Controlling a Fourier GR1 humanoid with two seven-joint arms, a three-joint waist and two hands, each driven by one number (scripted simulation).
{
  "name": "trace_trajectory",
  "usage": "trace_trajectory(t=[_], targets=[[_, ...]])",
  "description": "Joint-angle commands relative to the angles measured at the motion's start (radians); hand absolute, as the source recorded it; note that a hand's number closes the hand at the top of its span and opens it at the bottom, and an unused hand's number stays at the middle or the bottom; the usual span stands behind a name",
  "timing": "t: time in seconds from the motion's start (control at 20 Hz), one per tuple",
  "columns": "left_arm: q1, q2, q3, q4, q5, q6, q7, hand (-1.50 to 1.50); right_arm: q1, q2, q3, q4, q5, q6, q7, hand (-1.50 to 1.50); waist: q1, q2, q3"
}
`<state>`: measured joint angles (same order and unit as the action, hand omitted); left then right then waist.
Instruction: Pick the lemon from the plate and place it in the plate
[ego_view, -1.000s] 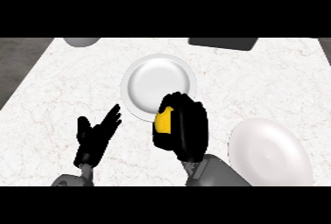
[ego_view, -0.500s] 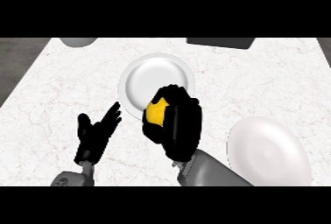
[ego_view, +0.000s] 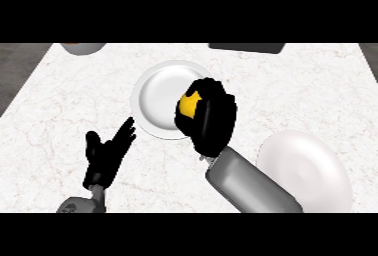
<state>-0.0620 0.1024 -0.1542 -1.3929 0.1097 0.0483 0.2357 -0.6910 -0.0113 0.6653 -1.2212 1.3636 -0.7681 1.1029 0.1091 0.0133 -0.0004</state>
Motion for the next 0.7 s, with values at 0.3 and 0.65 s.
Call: trace_trajectory(t=[0.3, 0.65], targets=[[-0.027, -0.023, -0.008, 0.003, -0.012, 0.014, -0.009, 0.0, -0.13, 0.011, -0.107, 0.281, -0.019, -0.262, 0.153, 1.5, 0.001, 0.013, 0.001], [-0.02, -0.007, 0.001, 0.003, -0.005, -0.002, 0.001, 0.0, -0.178, 0.011, -0.194, 0.493, -0.262, -0.15, 0.078, -1.5, 0.013, 0.022, 0.001]])
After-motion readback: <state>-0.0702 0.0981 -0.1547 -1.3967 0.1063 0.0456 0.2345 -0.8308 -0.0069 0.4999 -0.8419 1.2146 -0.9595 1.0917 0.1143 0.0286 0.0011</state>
